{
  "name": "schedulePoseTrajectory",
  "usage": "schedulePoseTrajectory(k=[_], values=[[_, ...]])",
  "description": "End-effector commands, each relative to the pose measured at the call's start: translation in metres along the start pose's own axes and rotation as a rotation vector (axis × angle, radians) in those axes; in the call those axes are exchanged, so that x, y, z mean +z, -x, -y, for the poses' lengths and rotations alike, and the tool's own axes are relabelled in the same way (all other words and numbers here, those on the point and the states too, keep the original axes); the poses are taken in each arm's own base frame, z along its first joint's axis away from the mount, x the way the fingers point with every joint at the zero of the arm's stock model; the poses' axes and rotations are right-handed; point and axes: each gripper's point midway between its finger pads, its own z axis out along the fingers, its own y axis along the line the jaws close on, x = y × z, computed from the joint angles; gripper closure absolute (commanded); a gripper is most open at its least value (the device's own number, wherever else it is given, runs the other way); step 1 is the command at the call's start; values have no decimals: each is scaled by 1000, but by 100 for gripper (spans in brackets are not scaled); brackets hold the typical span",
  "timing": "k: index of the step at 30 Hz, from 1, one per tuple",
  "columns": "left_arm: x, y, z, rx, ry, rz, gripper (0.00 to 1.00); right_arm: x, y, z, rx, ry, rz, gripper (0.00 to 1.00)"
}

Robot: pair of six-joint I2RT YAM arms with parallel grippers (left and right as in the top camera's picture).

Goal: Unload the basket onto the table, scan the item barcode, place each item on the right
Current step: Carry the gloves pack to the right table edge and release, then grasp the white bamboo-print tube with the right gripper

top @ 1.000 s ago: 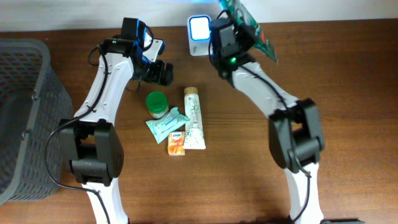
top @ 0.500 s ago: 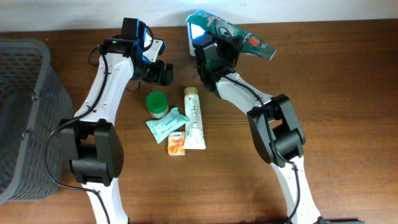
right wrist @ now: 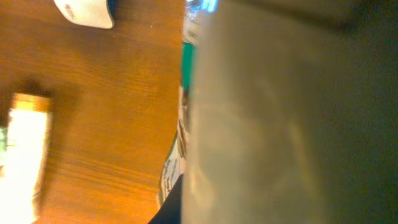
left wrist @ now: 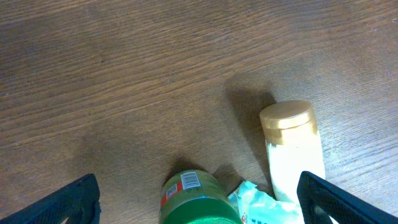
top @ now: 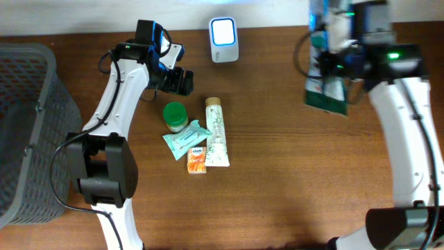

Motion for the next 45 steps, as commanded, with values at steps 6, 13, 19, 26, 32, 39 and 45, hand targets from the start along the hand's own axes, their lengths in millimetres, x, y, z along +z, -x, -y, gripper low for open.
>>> schedulePoseTrajectory(k=[6,13,19,26,32,39,45], values=[[0,3,-2,8,1,5,1,95,-117,109,612,269,-233,96],[0,3,-2,7,2,5,1,118,-198,163,828,0,-447,2],[0,3,-2,7,2,5,1,31,-116,107,625,-61,-427,2],[0,3,-2,7,2,5,1,90,-59,-143,152,308,-380,21],[0,3,-2,7,2,5,1,175,-112,-266,83,235,-405,44],[0,3,-2,7,2,5,1,217,-142,-260,123,159,-472,68],[0,3,-2,6,2,5,1,224,-166,-253,149,179,-533,96]])
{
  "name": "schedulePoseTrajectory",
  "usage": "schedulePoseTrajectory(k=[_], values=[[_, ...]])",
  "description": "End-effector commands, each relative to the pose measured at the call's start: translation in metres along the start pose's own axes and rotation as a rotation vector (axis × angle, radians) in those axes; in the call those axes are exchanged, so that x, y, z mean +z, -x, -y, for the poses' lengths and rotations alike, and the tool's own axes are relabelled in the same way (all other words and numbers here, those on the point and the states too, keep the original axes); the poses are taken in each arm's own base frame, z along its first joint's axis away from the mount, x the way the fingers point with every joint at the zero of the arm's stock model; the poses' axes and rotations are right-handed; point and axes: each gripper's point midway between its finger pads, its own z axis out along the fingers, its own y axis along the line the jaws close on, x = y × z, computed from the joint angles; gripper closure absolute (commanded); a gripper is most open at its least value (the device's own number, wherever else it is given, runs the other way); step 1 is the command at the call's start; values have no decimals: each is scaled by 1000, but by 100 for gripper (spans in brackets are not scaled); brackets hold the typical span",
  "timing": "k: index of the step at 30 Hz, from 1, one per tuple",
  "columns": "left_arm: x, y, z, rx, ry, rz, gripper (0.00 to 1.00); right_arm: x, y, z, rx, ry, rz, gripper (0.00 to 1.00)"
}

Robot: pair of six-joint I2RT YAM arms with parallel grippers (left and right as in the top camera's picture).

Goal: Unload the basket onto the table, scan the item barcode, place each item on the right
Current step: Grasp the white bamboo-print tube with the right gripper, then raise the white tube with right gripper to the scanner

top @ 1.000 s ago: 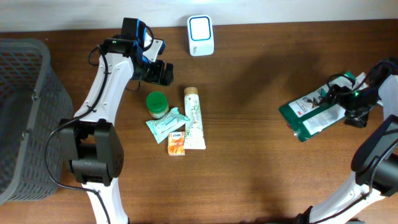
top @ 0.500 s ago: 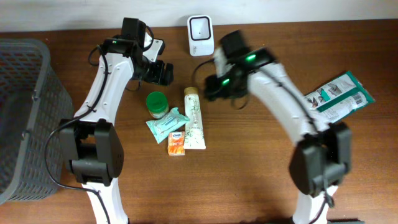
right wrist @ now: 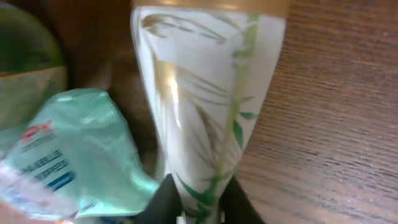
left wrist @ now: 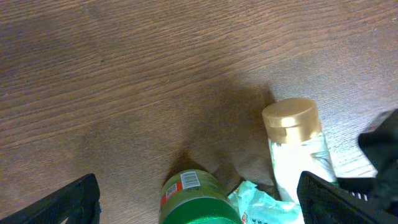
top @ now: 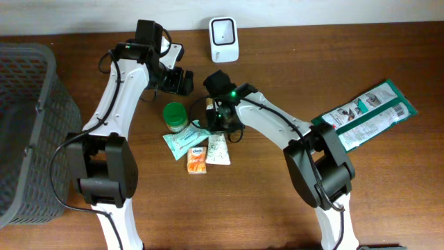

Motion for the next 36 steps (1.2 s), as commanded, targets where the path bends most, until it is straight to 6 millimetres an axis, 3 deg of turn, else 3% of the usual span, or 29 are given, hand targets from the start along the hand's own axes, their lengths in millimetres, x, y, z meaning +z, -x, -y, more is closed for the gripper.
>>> schedulePoseTrajectory(k=[1,3,5,7,8,10,12,14,15,16,17,18,19,21,22,24,25,27,28,31,34,36], values=[[0,3,-2,7,1,5,1,20,-17,31,32,-7,-102,96],[0,3,-2,7,2,6,1,4,-8,38,-39,209,-141,96],[0,3,-2,7,2,5,1,-4,-5,73,-42,223,-152,96],[0,3,-2,7,1,6,1,-13,2,87,-104,349,-125,96],[0,3,-2,7,1,6,1,-20,5,87,-122,440,-109,96],[0,3,-2,6,2,6,1,-65,7,73,-207,864,1,96],[0,3,-2,6,2,6,1,-74,-4,67,-245,928,-5,96],[0,3,-2,7,2,5,1,-35,-18,59,-239,792,-127,96],[0,3,-2,7,1,6,1,-21,-16,69,-201,687,-153,90],[0,3,-2,7,2,6,1,-1,-6,110,-83,428,-170,71],[0,3,-2,7,1,6,1,1,-4,130,-57,346,-169,61],[0,3,-2,6,2,6,1,1,0,159,-26,231,-166,41],[0,3,-2,7,1,6,1,-1,4,180,-15,154,-156,32],[0,3,-2,6,2,6,1,-15,18,210,1,42,-132,22],[0,3,-2,7,2,6,1,-39,34,216,-3,7,-112,21],[0,3,-2,7,2,6,1,-72,50,207,-41,-16,-93,19],[0,3,-2,7,2,5,1,-102,57,188,-88,-12,-87,19],[0,3,-2,7,2,6,1,-140,55,156,-148,-6,-100,18],[0,3,-2,7,2,6,1,-145,48,149,-160,-3,-126,19],[0,3,-2,7,1,6,1,-132,19,150,-134,9,-245,17],[0,3,-2,7,1,5,1,-98,-19,131,-213,190,-365,17],[0,3,-2,8,2,5,1,-73,-31,116,-184,324,-367,20]])
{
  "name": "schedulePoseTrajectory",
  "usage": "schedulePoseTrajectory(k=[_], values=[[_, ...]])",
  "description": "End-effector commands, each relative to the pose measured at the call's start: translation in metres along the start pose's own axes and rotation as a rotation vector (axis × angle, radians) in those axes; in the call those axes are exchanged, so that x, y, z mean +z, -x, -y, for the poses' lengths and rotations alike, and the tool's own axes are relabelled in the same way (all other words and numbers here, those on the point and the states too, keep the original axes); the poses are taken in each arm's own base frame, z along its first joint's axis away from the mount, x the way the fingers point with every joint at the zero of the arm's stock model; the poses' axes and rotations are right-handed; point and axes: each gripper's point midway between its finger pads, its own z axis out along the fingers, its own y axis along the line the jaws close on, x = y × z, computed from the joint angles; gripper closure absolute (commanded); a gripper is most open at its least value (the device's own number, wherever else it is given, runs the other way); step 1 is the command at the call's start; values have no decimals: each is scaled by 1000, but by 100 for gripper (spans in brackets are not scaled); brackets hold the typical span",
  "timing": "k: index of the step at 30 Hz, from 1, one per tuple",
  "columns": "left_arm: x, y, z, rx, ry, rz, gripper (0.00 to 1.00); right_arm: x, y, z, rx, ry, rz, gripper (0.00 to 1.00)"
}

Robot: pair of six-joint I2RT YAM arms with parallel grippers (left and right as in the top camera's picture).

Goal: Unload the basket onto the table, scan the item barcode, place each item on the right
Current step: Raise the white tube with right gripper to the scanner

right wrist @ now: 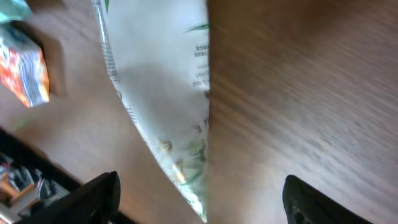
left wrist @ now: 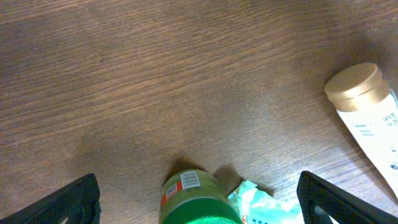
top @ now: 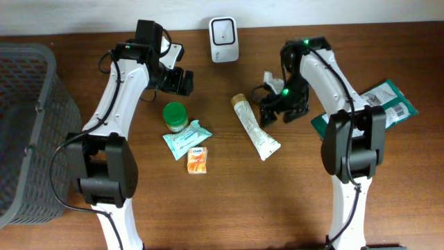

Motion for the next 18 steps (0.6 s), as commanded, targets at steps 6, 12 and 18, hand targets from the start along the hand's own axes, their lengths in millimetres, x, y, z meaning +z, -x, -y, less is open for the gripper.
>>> schedulePoseTrajectory(k=[6,12,18], values=[[0,3,-2,8,1,5,1,59,12,-11,-24,102,59,39],[0,3,-2,8,1,6,1,63,22,-4,-11,109,121,96],[0,3,-2,8,1,6,1,-93,18,-67,-159,153,487,96]])
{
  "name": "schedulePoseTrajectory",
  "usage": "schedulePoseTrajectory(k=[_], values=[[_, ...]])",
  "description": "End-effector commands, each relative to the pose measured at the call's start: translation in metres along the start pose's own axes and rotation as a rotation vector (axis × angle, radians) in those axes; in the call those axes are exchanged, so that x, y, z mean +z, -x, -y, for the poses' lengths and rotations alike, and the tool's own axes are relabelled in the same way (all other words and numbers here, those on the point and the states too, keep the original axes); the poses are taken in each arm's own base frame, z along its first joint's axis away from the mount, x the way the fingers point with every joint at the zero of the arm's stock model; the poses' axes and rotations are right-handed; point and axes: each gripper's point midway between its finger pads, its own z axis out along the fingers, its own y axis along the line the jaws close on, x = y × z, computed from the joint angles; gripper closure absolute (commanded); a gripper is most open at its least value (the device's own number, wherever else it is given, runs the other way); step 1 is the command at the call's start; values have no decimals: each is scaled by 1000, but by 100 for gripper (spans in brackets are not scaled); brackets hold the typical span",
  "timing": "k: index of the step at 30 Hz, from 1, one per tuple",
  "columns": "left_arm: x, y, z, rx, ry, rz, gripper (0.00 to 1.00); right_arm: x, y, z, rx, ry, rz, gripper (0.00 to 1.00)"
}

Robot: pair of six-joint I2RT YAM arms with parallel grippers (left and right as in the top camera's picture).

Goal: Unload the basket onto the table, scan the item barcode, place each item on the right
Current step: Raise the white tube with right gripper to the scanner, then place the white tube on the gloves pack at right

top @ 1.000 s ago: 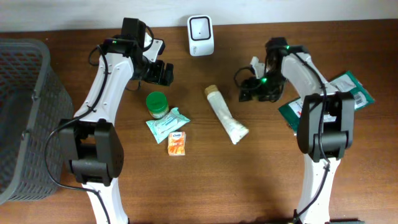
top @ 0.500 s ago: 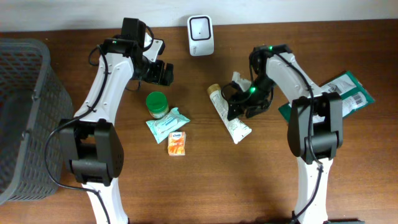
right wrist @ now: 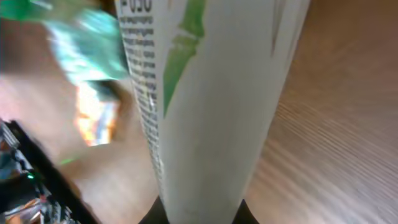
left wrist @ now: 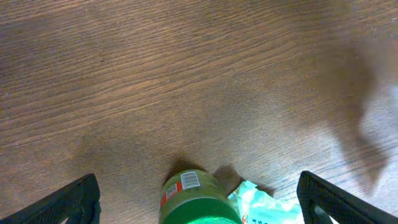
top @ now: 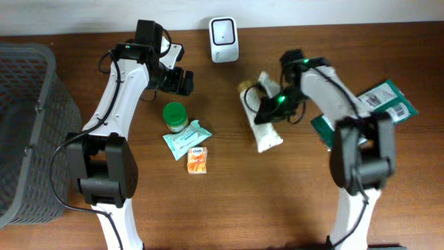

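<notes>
A white tube with green bamboo print (top: 265, 135) sits in my right gripper (top: 275, 104), mid-table below and right of the white scanner (top: 223, 31). In the right wrist view the tube (right wrist: 205, 93) fills the frame, printed text facing the camera, with the right gripper (right wrist: 199, 211) shut on its lower part. My left gripper (top: 182, 81) hangs open above the green jar (top: 175, 114). In the left wrist view the left gripper (left wrist: 198, 190) straddles the jar (left wrist: 196, 202), whose barcode label shows.
A pale green wipes pack (top: 186, 137) and a small orange box (top: 197, 158) lie below the jar. A green and white bag (top: 368, 104) lies at the right. A grey mesh basket (top: 28, 125) fills the left edge.
My right gripper was open beside the tube lying on the table; now it is shut on the tube. The tube's cap has gone from the left wrist view. The left arm has not moved.
First my right gripper held the green and white bag near the scanner while the tube lay beside the wipes pack. Then the bag lay at the right and the gripper was on the tube. Later the tube lay mid-table, gripper open. Now it is gripped.
</notes>
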Motion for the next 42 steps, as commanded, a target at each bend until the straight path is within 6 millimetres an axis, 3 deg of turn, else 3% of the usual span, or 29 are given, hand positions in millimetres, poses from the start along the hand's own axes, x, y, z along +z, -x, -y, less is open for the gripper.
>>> schedulePoseTrajectory(k=[1,2,3,11,16,18,19,21,25,28,33,38,42], values=[[0,3,-2,8,1,5,1,-97,18,-65,-151,10,249,96],[0,3,-2,7,1,5,1,-115,14,-78,-180,-2,287,96],[0,3,-2,7,1,5,1,-118,13,-80,-184,-3,293,96],[0,3,-2,7,1,5,1,-126,5,-128,-205,266,302,96],[0,3,-2,7,1,5,1,-152,2,-149,-230,266,323,96],[0,3,-2,7,1,5,1,-152,6,-151,-260,208,325,96],[0,3,-2,8,1,5,1,-143,11,-141,-248,108,317,96],[0,3,-2,7,1,5,1,-126,49,-99,-222,-264,374,96],[0,3,-2,8,1,5,1,-118,160,-21,-264,-932,637,96],[0,3,-2,8,1,5,1,-84,219,22,-451,-1192,693,96],[0,3,-2,8,2,5,1,-35,247,47,-746,-1449,586,96],[0,3,-2,8,1,5,1,-37,249,48,-757,-1488,592,96],[0,3,-2,8,1,5,1,-33,250,34,-772,-1476,609,96]])
